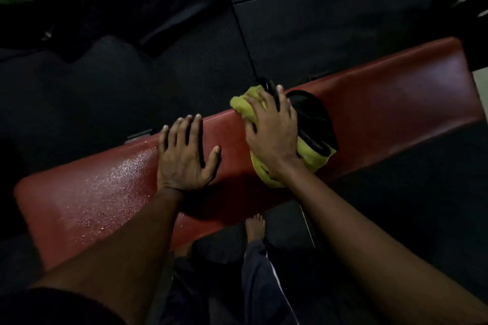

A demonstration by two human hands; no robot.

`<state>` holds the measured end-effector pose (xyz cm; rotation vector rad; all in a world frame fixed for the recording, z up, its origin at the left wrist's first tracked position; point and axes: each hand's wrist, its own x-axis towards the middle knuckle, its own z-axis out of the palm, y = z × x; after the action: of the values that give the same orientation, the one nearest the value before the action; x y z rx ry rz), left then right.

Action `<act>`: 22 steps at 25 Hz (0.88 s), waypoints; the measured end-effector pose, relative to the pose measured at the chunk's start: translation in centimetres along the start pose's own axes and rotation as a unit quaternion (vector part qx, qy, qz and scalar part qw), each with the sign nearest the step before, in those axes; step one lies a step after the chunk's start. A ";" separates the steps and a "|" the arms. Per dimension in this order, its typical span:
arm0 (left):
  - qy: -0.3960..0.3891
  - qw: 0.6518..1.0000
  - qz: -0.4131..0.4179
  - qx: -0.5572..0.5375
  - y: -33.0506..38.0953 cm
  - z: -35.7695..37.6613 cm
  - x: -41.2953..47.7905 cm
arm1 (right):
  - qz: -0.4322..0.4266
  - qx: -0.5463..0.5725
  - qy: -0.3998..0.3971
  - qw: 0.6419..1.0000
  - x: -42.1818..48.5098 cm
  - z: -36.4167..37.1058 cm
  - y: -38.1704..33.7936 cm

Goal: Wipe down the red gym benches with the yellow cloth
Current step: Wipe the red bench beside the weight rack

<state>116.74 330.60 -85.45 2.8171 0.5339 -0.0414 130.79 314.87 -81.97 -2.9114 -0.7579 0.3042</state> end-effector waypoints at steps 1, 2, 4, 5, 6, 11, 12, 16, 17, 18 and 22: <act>0.000 1.000 -0.002 -0.002 -0.1 0.0 0.0 | -0.038 -0.004 -0.023 0.999 0.6 -0.4 1.4; -0.001 1.000 -0.003 -0.002 -0.1 0.0 0.0 | -0.048 -0.007 -0.031 0.998 1.7 -0.7 3.0; -0.005 1.000 -0.005 0.000 -0.1 0.1 0.0 | 0.015 -0.015 -0.026 0.999 4.3 -1.2 5.6; -0.008 1.000 -0.006 0.000 -0.1 0.1 0.0 | 0.068 -0.013 -0.018 0.997 5.3 -1.4 6.2; -0.010 1.000 -0.006 0.000 -0.1 0.1 0.0 | 0.119 -0.013 -0.012 0.993 5.8 -1.3 6.0; -0.014 1.000 0.000 -0.005 -0.2 0.1 0.1 | 0.112 0.009 0.026 0.993 2.3 -0.5 0.2; -0.013 1.000 0.000 -0.005 -0.2 0.2 0.2 | 0.078 0.017 0.027 0.996 0.9 -0.4 -0.1; -0.027 1.000 -0.003 -0.010 -0.1 0.1 0.2 | 0.093 0.044 0.023 0.994 -4.3 0.0 1.1; -0.031 0.999 -0.001 -0.009 -0.2 0.1 0.2 | 0.125 0.046 0.033 0.991 -5.1 0.2 1.2; -0.034 0.999 0.002 -0.006 -0.3 0.1 0.2 | 0.157 0.046 0.052 0.985 -5.2 0.4 1.1; -0.037 0.999 -0.001 -0.008 -0.2 0.3 0.3 | 0.254 0.062 0.124 0.957 -2.6 1.4 -1.4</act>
<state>116.92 330.83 -85.78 2.7874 0.5170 -0.1414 127.59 314.83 -82.67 -2.8969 0.0535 0.0222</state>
